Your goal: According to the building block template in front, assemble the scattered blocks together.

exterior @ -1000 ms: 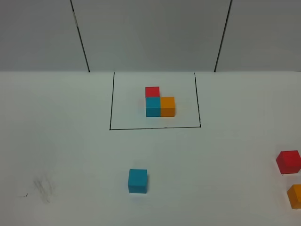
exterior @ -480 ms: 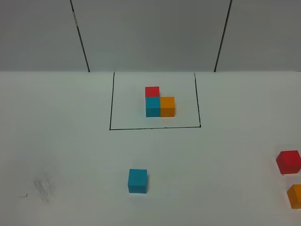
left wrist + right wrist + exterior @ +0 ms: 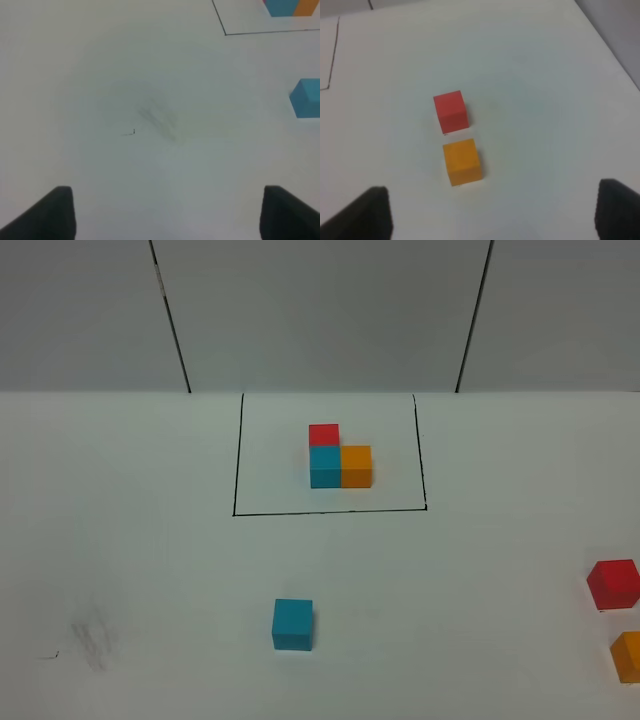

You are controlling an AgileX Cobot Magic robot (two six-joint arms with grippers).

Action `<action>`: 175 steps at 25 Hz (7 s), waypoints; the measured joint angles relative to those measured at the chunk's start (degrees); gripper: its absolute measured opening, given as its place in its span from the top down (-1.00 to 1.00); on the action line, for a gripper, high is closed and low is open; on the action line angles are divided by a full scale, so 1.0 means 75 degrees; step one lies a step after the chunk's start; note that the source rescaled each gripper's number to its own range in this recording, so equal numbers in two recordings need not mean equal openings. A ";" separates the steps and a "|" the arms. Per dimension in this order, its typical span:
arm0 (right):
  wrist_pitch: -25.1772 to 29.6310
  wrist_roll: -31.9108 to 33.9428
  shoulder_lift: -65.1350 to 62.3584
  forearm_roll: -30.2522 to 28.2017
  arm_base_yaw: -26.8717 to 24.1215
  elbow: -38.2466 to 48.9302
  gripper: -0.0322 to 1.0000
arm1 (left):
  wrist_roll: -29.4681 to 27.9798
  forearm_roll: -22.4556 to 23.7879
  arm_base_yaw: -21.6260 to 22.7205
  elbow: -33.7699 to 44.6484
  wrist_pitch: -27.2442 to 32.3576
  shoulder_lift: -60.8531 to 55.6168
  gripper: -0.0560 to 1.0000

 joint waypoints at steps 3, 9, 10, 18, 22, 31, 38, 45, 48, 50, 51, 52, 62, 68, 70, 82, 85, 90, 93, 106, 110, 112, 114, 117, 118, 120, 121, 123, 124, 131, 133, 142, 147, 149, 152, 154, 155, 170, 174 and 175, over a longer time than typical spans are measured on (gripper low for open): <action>0.0000 0.0000 0.0000 0.0000 0.0000 0.0000 -0.56 | -0.0007 0.0000 0.0000 0.0000 0.0000 0.0000 -0.71; 0.0000 0.0000 0.0000 0.0000 0.0000 0.0000 -0.56 | -0.0007 0.0000 0.0000 0.0000 0.0000 0.0000 -0.71; 0.0000 0.0000 0.0000 0.0000 0.0000 0.0000 -0.56 | -0.0007 0.0000 0.0000 0.0000 0.0000 0.0000 -0.71; 0.0000 0.0000 0.0000 0.0000 0.0000 0.0000 -0.56 | -0.0007 0.0000 0.0000 0.0000 0.0000 0.0000 -0.71; 0.0000 0.0000 0.0000 0.0000 0.0000 0.0000 -0.56 | -0.0007 0.0000 0.0000 0.0000 0.0000 0.0000 -0.71; -0.0435 -0.0173 0.2070 0.0017 0.0000 -0.0348 -0.56 | -0.0007 0.0000 0.0000 0.0000 0.0000 0.0000 -0.71; -0.0775 -0.0418 0.5146 0.0017 0.0000 -0.1994 -0.56 | -0.0007 0.0000 0.0000 0.0000 0.0000 0.0000 -0.71; -0.1314 -0.0517 0.7567 0.0017 0.0000 -0.3527 -0.56 | 0.0001 0.0000 0.0000 0.0000 0.0000 0.0000 -0.71; -0.0994 -0.0520 0.8551 0.0010 0.0000 -0.3933 -0.56 | -0.0007 0.0000 0.0000 0.0000 0.0000 0.0000 -0.71; -0.0743 -0.0520 0.9145 0.0010 0.0000 -0.3980 -0.56 | -0.0007 0.0000 0.0000 0.0000 0.0000 0.0000 -0.71; -0.0593 -0.0520 0.9463 0.0010 0.0000 -0.3980 -0.56 | -0.0007 0.0000 0.0000 0.0000 0.0000 0.0000 -0.71; -0.0480 -0.0503 0.9779 0.0010 0.0000 -0.3986 -0.56 | -0.0007 0.0000 0.0000 0.0000 0.0000 0.0000 -0.71; -0.0547 -0.0647 1.1632 0.0661 0.0000 -0.3836 -0.56 | -0.0007 0.0000 0.0000 0.0000 0.0000 0.0000 -0.71; -0.1496 -0.0692 1.1707 0.0788 0.0000 -0.2887 -0.56 | -0.0007 0.0000 0.0000 0.0000 0.0000 0.0000 -0.71; -0.1599 -0.0692 1.1757 0.0788 0.0000 -0.2759 -0.56 | -0.0007 0.0000 0.0000 0.0000 0.0000 0.0000 -0.71; -0.2391 -0.0701 1.1834 0.0906 0.0000 -0.2246 -0.56 | -0.0007 0.0000 0.0000 0.0000 0.0000 0.0000 -0.71; -0.2437 -0.0748 1.2112 0.0990 0.0000 -0.2238 -0.56 | -0.0007 0.0000 0.0000 0.0000 0.0000 0.0000 -0.71; -0.2614 -0.0836 1.2644 0.1177 0.0000 -0.2232 -0.56 | -0.0007 0.0000 0.0000 0.0000 0.0000 0.0000 -0.71; -0.2799 -0.1000 1.2944 0.1373 0.0000 -0.2223 -0.56 | 0.0000 0.0000 0.0000 0.0000 0.0000 0.0000 -0.71; -0.3170 -0.1169 1.3516 0.1635 0.0000 -0.2223 0.90 | -0.0006 0.0000 0.0000 0.0000 -0.0008 0.0000 -0.71; -0.3127 -0.1153 1.3516 0.1635 0.0000 -0.2223 0.88 | -0.0006 0.0000 0.0000 0.0000 -0.0008 0.0000 -0.71; -0.2918 -0.1185 1.3463 0.1635 0.0000 -0.2231 0.88 | -0.0006 0.0000 0.0000 0.0000 -0.0008 0.0000 -0.71; -0.2591 -0.1292 1.3193 0.1635 0.0000 -0.2231 0.88 | -0.0006 0.0000 0.0000 0.0000 -0.0008 0.0000 -0.71; -0.1971 -0.1623 1.2263 0.1635 0.0000 -0.2279 0.88 | -0.0006 0.0000 0.0000 0.0000 -0.0008 0.0000 -0.71; -0.1676 -0.1736 1.1962 0.1635 0.0010 -0.2342 0.88 | -0.0006 0.0000 0.0000 0.0000 -0.0008 0.0000 -0.71; -0.1092 -0.2041 1.1221 0.1529 0.0222 -0.2512 0.88 | -0.0006 0.0000 0.0000 0.0000 -0.0008 0.0000 -0.71; -0.0773 -0.2231 1.0927 0.1454 0.0388 -0.2623 0.88 | -0.0006 0.0000 0.0000 0.0000 -0.0008 0.0000 -0.71; -0.0331 -0.2803 1.0322 0.1225 0.0934 -0.2826 0.88 | -0.0006 0.0000 0.0000 0.0000 -0.0008 0.0000 -0.71; -0.0186 -0.3085 1.0081 0.1129 0.1240 -0.2928 0.88 | -0.0006 0.0000 0.0000 0.0000 -0.0008 0.0000 -0.71; -0.0258 -0.5211 0.9772 0.0277 0.2884 -0.3288 0.89 | -0.0006 0.0000 0.0000 0.0000 -0.0008 0.0000 -0.71; -0.0438 -0.5786 0.9896 0.0187 0.3169 -0.3296 0.89 | -0.0006 0.0000 0.0000 0.0000 -0.0008 0.0000 -0.71; -0.1216 -0.7372 1.1427 0.0132 0.4326 -0.3480 0.89 | -0.0006 0.0000 0.0000 0.0000 -0.0008 0.0000 -0.71; -0.1065 -0.7517 1.2784 0.0125 0.4817 -0.4438 0.89 | -0.0006 0.0000 0.0000 0.0000 -0.0008 0.0000 -0.71; -0.0860 -0.7523 1.3256 0.0134 0.4985 -0.4937 0.89 | -0.0006 0.0000 0.0000 0.0000 -0.0008 0.0000 -0.71; -0.0614 -0.7317 1.3831 0.0134 0.5257 -0.5636 0.89 | -0.0006 0.0000 0.0000 0.0000 -0.0008 0.0000 -0.71; -0.0590 -0.6973 1.4184 0.0149 0.5432 -0.6079 0.89 | -0.0009 0.0000 0.0000 0.0000 -0.0008 0.0000 -0.71; -0.0578 -0.6776 1.4385 0.0149 0.5510 -0.6259 0.89 | -0.0009 0.0000 0.0000 0.0000 -0.0008 0.0000 -0.71; -0.0574 -0.6724 1.5365 0.0716 0.5995 -0.7078 0.89 | -0.0009 0.0000 0.0000 0.0000 -0.0008 0.0000 -0.71; -0.1050 -0.6786 1.5365 0.0786 0.6162 -0.7078 0.89 | -0.0009 0.0000 0.0000 0.0000 -0.0008 0.0000 -0.70; -0.1117 -0.6793 1.5365 0.0786 0.6169 -0.7078 0.89 | -0.0009 0.0000 0.0000 0.0000 -0.0008 0.0000 -0.70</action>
